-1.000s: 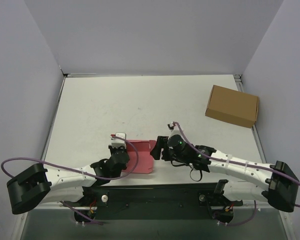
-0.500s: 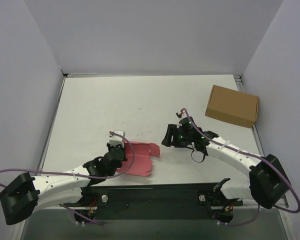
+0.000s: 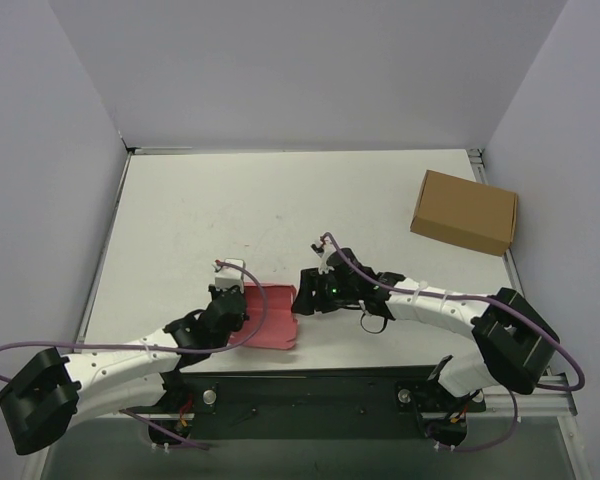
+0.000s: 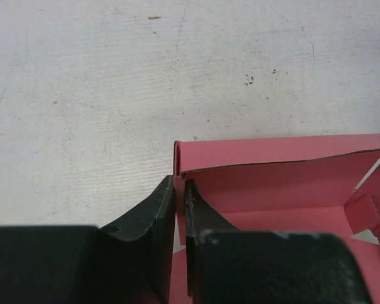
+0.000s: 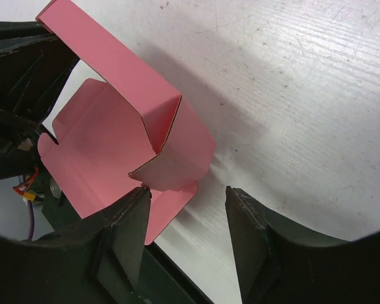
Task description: Fold the paper box
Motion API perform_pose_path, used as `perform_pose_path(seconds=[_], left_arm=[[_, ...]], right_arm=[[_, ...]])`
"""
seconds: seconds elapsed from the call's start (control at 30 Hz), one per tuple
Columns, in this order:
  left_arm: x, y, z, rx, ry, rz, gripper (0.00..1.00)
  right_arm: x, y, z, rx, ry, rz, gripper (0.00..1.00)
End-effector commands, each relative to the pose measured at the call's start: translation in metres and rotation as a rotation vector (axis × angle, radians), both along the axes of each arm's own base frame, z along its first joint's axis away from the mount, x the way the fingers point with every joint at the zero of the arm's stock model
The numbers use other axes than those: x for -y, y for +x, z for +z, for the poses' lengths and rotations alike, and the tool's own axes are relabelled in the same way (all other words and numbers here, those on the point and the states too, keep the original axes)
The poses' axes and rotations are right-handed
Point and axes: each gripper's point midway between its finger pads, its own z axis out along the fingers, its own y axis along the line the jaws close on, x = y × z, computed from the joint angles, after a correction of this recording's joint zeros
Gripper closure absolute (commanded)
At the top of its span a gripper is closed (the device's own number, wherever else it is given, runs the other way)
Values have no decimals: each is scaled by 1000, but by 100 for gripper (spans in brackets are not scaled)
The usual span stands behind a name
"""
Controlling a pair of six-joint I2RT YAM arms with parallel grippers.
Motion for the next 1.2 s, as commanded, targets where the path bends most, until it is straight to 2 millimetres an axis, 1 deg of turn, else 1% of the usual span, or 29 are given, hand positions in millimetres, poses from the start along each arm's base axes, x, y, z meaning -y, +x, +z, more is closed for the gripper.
perform_pose_path(seconds=[0.0,0.03,0.13,0.2,0.3,0.37,0.4,0.47,0.5,0.53,0.6,0.7,0.8,0.9,0.93,1.07,1.17], left_arm=[[13,5,22,38,-73,-28,100],[14,5,22,39,-76,-34,100],[15,3,23,43,-84,-49,100],[15,3,24,45,-88,-51,100],[15,2,24,46,-91,-56,100],[16,2,24,46,-92,-67,100],[17,1,24,48,-96,-73,100],[18,0,24,47,-96,-86,100],[19,0,25,50,-99,-90,100],[18,0,26,53,-102,-90,100],[20,-1,26,52,-106,-101,100],[23,-2,26,52,-108,-128,100],[27,-4,25,44,-105,-150,100],[30,-5,24,40,-104,-169,100],[30,-6,23,35,-104,-173,100],[30,-6,26,42,-114,-172,100],[29,-6,25,42,-112,-171,100]], right_arm=[[-9,11,10,46,57,-20,51],[-11,12,9,47,59,-14,53],[-20,16,13,68,74,14,57],[-21,16,13,75,73,24,60],[-21,19,13,91,78,17,63],[-20,21,10,107,71,17,63],[-23,24,12,123,82,14,63],[-25,27,9,137,79,22,64],[-27,31,12,153,85,22,64],[-26,34,8,160,72,15,65],[-28,40,9,191,59,16,66],[-25,50,6,240,18,4,68],[-17,62,0,298,-53,-14,67],[-15,69,0,339,-84,0,65],[-19,73,5,354,-83,5,65],[-22,78,9,369,-103,25,66],[-22,79,4,364,-113,25,69]])
